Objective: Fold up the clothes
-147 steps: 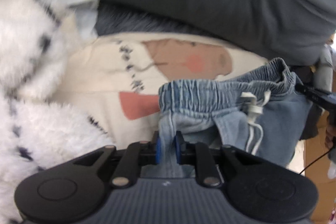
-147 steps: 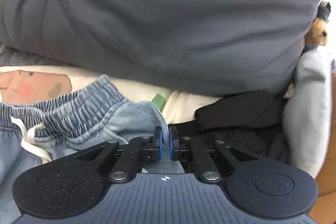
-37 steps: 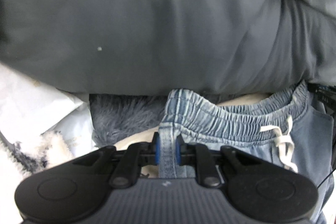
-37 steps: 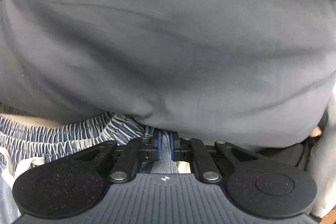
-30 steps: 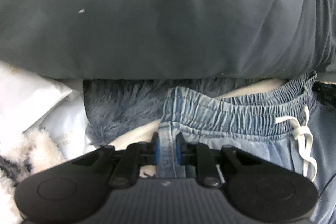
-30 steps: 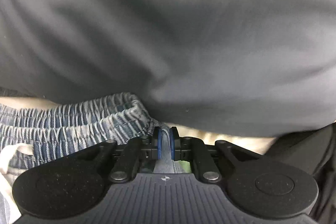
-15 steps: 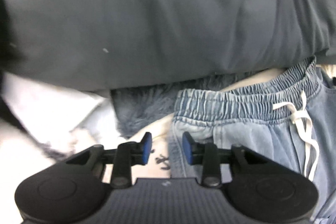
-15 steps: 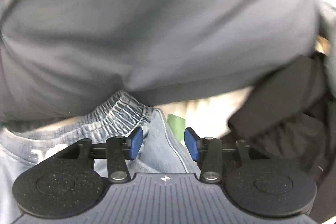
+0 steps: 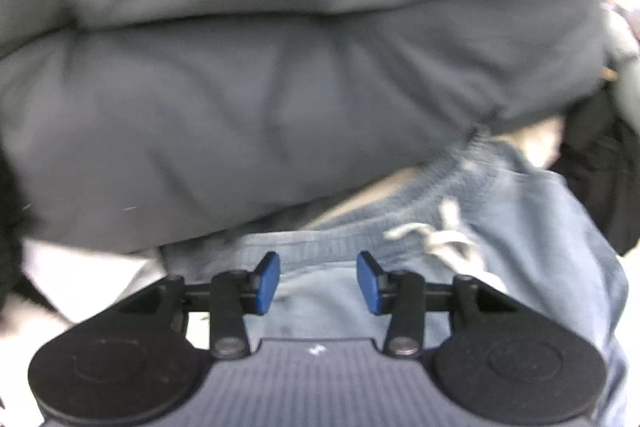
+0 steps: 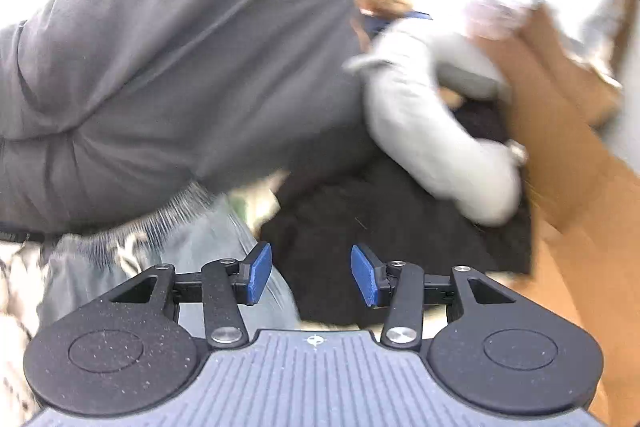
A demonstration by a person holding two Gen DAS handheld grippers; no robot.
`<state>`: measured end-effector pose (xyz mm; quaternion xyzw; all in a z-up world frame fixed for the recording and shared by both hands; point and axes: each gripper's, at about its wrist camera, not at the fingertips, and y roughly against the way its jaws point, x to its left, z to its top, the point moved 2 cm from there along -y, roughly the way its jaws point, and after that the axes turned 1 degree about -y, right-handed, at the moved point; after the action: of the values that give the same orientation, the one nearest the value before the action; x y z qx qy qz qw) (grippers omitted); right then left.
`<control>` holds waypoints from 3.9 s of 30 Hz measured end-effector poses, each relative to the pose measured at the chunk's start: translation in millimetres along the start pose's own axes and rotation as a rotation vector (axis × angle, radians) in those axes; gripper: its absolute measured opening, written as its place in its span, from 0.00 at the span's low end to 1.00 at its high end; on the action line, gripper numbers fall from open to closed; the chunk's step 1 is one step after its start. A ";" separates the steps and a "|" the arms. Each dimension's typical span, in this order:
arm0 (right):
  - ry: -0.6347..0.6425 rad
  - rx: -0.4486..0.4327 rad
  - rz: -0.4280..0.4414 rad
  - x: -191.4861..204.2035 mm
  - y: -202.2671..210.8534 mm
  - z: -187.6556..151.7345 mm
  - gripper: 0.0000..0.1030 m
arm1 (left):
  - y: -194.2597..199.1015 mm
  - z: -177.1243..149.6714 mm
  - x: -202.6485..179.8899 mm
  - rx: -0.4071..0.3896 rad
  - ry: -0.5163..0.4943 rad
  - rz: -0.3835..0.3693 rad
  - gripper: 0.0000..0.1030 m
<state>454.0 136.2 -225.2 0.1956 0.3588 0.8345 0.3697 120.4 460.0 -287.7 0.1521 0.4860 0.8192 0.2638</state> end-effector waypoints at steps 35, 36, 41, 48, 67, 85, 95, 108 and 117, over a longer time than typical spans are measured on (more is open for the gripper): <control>-0.273 0.041 -0.331 -53.4 235.0 -397.2 0.51 | 59.1 -56.2 -256.5 0.136 -0.453 -0.238 0.65; -0.259 0.050 -0.326 -50.6 233.3 -403.4 0.51 | 57.7 -61.4 -262.9 0.149 -0.465 -0.247 0.65; -0.255 0.082 -0.311 -45.2 225.7 -430.7 0.51 | 50.4 -88.4 -282.3 0.185 -0.518 -0.299 0.66; -0.294 0.077 -0.303 -43.5 210.3 -448.4 0.51 | 34.8 -144.8 -282.6 0.275 -0.500 -0.384 0.68; -0.148 0.121 -0.315 -33.6 175.8 -461.4 0.69 | 11.6 -222.7 -280.6 0.446 -0.477 -0.455 0.72; 0.069 0.178 -0.322 -21.7 140.4 -473.9 0.70 | -27.6 -263.8 -288.3 0.489 -0.505 -0.467 0.69; -0.036 0.152 -0.264 -34.7 144.1 -466.5 0.20 | -32.6 -253.1 -280.6 0.504 -0.477 -0.522 0.16; -0.350 0.118 0.020 -39.6 207.3 -444.1 0.03 | 22.8 -195.3 -270.3 0.429 -0.465 -0.662 0.12; -0.395 0.177 0.149 -32.5 231.4 -433.9 0.03 | 36.3 -156.2 -298.1 0.371 -0.436 -0.742 0.11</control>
<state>108.1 -194.1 -344.1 0.4128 0.3358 0.7702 0.3517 273.9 161.1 -328.9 0.1814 0.5790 0.5177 0.6032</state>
